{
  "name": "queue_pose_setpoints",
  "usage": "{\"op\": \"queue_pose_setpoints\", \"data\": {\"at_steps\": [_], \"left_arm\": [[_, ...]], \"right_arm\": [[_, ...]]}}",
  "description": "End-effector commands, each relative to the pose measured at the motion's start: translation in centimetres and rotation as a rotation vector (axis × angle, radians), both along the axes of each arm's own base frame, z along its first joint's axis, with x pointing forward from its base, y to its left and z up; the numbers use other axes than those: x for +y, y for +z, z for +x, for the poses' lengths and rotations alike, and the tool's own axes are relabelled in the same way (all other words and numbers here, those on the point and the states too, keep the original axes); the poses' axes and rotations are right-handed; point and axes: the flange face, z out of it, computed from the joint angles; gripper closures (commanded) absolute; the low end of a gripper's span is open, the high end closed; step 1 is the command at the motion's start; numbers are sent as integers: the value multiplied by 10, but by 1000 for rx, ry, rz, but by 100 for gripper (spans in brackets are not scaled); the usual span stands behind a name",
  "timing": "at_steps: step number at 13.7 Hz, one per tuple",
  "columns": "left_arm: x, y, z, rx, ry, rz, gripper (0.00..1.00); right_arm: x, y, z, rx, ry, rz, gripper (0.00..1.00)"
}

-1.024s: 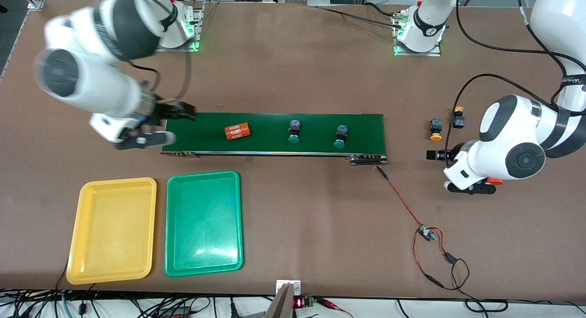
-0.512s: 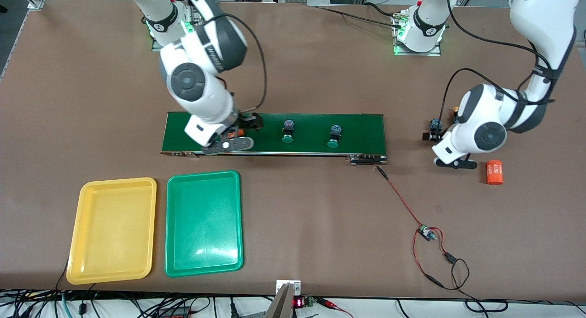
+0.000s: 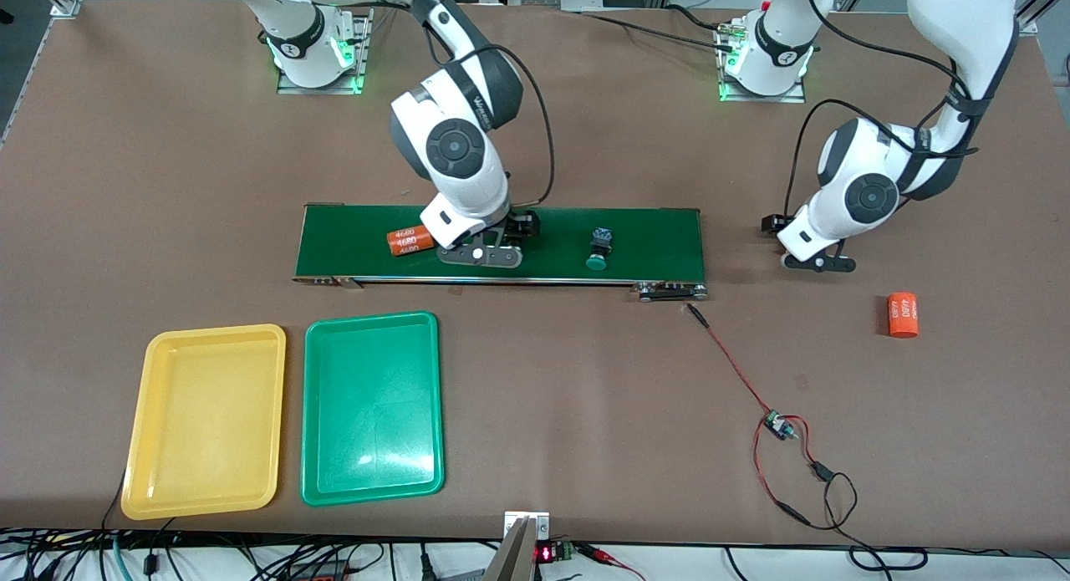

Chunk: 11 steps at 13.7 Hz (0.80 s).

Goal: Sort buttons by color to trays
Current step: 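Grasp a yellow button with the left gripper while the right gripper grasps a green button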

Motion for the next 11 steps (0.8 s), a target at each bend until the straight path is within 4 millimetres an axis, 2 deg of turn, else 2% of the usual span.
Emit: {"op": "queue_pose_setpoints", "data": {"at_steps": [1, 2, 3, 4, 5, 7, 9, 10, 11], "left_arm": [[-1, -2, -8, -13, -11, -22, 25], [-1, -2, -8, -13, -11, -22, 50], [0, -2, -8, -13, -12, -22, 68], [0, 0, -7, -15, -24, -25, 75], [0, 3, -4, -23, -34, -26, 79], [3, 20, 6, -56, -45, -17, 81], [2, 49, 24, -71, -70, 2, 81], [-4, 65, 35, -55, -84, 15, 81], [-20, 85, 49, -39, -91, 15, 81]], "right_arm": [[6, -21, 1, 3, -36, -5, 0], [5, -24, 2, 8, -43, -4, 5], [4, -31, 1, 17, -43, -13, 6], [4, -38, 0, 22, -41, -20, 6], [3, -46, 0, 27, -39, -31, 7], [2, -51, 0, 29, -40, -36, 27], [2, -52, 0, 30, -40, -37, 52], [2, -53, 0, 32, -41, -37, 66], [0, -51, 3, 29, -44, -33, 75]]}}
